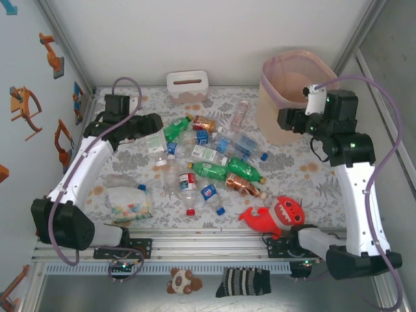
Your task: Put the plastic bottles in the bin
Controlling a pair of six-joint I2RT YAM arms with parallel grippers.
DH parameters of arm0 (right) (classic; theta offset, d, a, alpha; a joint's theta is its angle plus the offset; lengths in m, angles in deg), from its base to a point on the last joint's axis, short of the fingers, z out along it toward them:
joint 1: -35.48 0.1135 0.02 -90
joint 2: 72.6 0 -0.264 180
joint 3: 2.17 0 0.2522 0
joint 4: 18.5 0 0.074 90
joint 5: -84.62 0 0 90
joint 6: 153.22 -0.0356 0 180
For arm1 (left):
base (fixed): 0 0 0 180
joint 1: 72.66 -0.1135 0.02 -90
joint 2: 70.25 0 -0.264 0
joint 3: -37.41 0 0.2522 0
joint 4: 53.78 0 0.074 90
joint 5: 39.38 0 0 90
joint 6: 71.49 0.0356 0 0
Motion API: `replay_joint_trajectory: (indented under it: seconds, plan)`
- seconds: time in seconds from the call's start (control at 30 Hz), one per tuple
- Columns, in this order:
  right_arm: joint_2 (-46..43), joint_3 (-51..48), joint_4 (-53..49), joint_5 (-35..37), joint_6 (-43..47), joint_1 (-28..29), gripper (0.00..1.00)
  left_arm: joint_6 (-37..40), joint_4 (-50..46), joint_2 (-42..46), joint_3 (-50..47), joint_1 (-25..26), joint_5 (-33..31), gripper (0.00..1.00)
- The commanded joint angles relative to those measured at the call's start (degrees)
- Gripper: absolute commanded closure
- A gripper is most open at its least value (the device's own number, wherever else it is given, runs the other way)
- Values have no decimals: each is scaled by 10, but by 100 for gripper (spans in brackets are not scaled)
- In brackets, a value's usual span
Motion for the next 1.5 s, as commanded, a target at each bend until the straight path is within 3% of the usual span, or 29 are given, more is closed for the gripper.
replay_joint_trajectory:
  seconds: [0.0,0.43,0.93,1.27,1.47]
  plan:
    - [-27,-34,122,-90,-11,20,30,-4,86,31,18,17,78,52]
    - [-61,-159,375,-191,-41,142,31,0,231,56,40,137,82,53]
    - [-7,-201,487,-90,-36,297,29,37,280,22,92,230,66,55]
    - [60,-162,500,-44,-30,335,27,50,300,22,89,253,54,56]
    - [64,-159,501,-20,-29,338,37,60,305,27,82,257,48,56]
